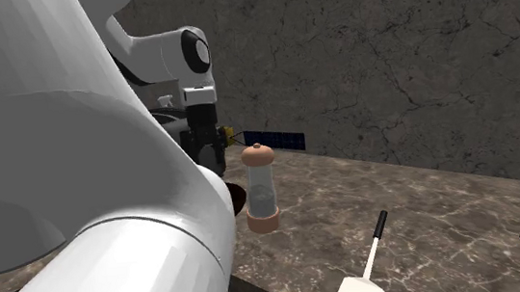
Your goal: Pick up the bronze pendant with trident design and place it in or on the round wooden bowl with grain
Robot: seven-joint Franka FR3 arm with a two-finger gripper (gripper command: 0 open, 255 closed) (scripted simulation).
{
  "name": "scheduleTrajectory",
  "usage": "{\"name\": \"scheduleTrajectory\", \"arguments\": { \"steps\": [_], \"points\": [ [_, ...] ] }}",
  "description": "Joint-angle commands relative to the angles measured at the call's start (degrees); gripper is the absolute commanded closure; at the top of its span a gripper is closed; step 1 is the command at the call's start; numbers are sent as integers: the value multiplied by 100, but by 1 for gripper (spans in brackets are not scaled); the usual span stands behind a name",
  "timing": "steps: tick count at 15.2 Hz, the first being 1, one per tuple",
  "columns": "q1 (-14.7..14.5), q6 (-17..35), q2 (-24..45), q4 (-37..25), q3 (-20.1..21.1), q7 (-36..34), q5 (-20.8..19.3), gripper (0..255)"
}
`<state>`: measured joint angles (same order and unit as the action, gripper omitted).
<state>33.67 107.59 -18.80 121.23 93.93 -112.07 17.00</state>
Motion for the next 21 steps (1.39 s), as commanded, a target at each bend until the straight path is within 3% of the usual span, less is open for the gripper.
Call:
{"name": "scheduleTrajectory", "arguments": {
  "steps": [1, 12, 13, 21],
  "points": [
    [172, 95, -54, 63, 177, 7, 83, 0],
    [257, 276, -102, 216, 300, 56, 160, 0],
    [257, 276, -102, 216, 300, 56, 160, 255],
    [251, 276, -99, 218, 293, 56, 157, 255]
  ]
}}
